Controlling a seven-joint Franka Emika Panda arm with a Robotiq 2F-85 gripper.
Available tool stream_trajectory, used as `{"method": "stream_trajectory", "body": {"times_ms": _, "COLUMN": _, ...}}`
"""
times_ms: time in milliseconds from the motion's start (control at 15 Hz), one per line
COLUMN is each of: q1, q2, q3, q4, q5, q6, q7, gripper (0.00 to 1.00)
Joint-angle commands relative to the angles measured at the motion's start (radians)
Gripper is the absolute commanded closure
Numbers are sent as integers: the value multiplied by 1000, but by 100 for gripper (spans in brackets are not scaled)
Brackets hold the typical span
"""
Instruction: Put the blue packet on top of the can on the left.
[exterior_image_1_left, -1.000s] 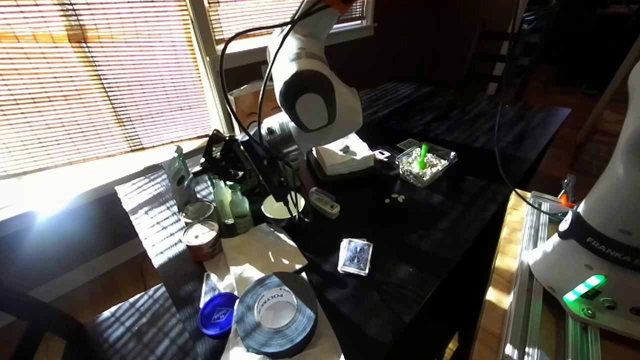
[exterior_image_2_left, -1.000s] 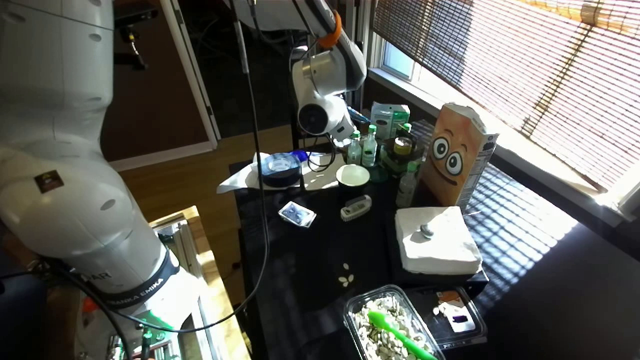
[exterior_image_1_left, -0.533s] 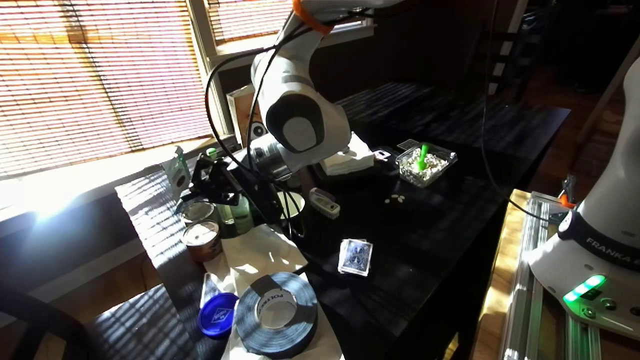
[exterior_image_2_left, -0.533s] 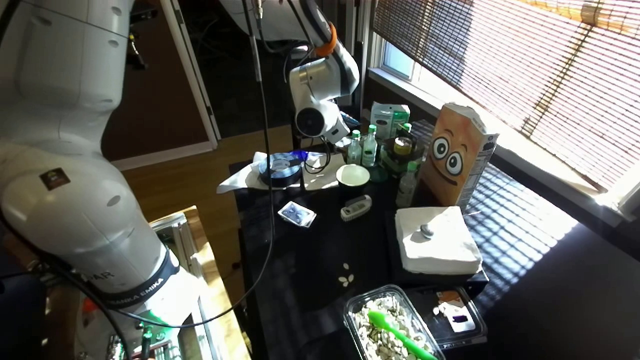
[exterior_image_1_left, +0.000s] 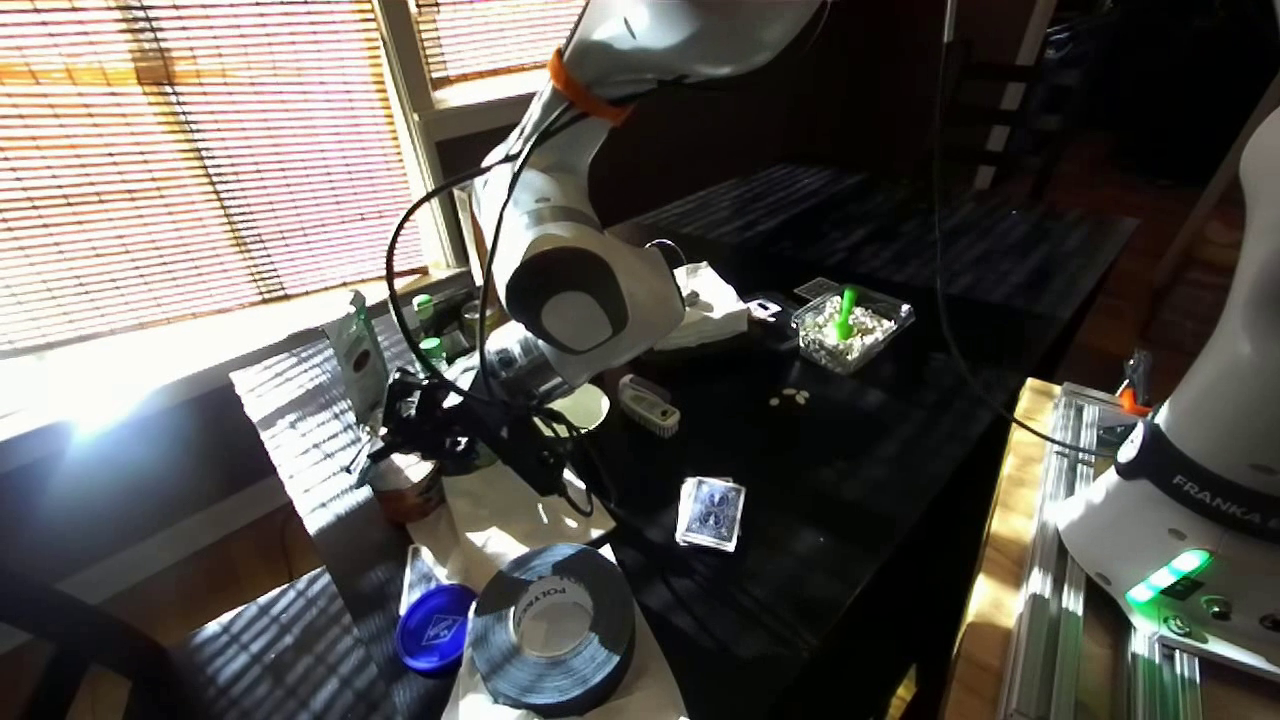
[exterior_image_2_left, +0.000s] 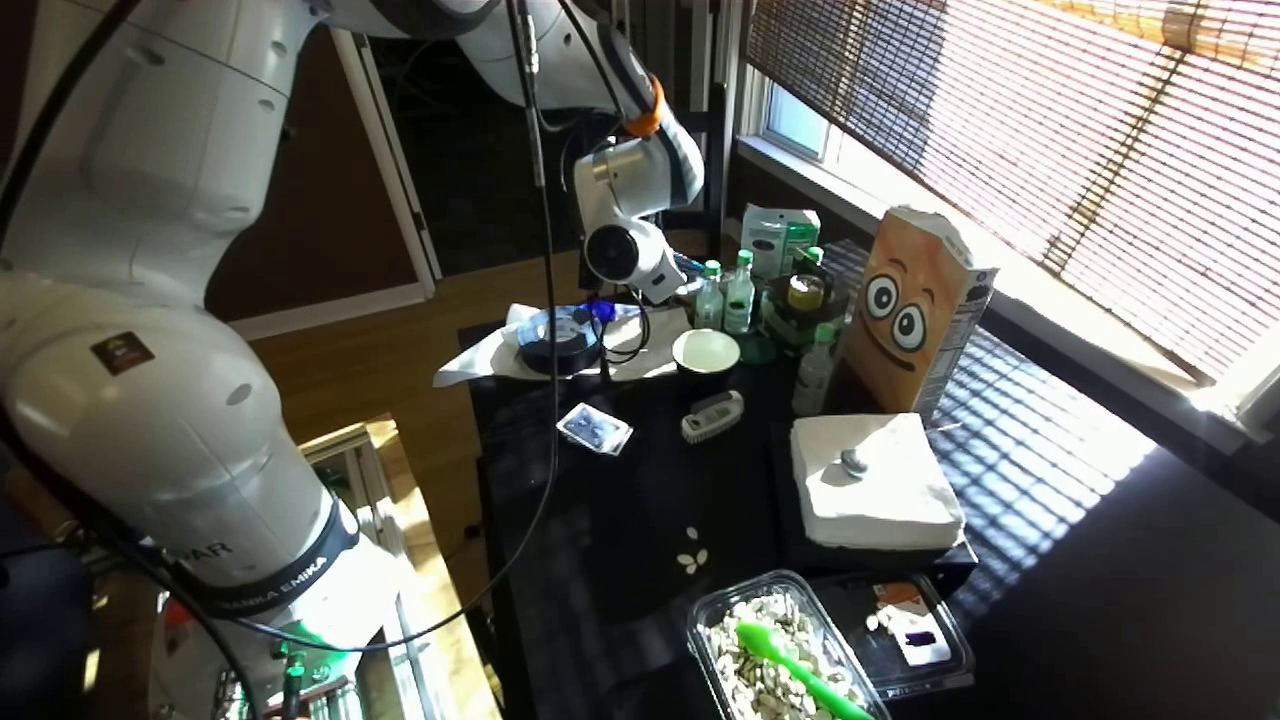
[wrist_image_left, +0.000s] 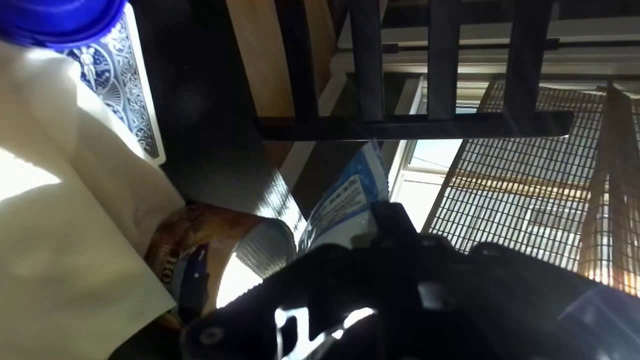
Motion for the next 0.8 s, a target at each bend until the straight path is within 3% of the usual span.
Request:
{"method": "stream_trajectory", "body": {"times_ms": 0, "q1": 17, "q2": 23, "q3": -26, "q4": 40, "q5": -4, "q6": 52, "q7": 15, "gripper": 100}}
{"method": "stream_trajectory", "body": {"times_ms": 267, "q1": -13, "q2": 13, "q3": -64, "q4": 46, "q5": -4, "q6": 72, "q7": 42, "gripper": 100}}
{"method": "stream_trajectory", "body": {"times_ms": 733, "q1": 54, "q2": 37, "q3": -45, "q4": 12, "q5": -21, "q6": 145, "q7": 48, "gripper": 100}}
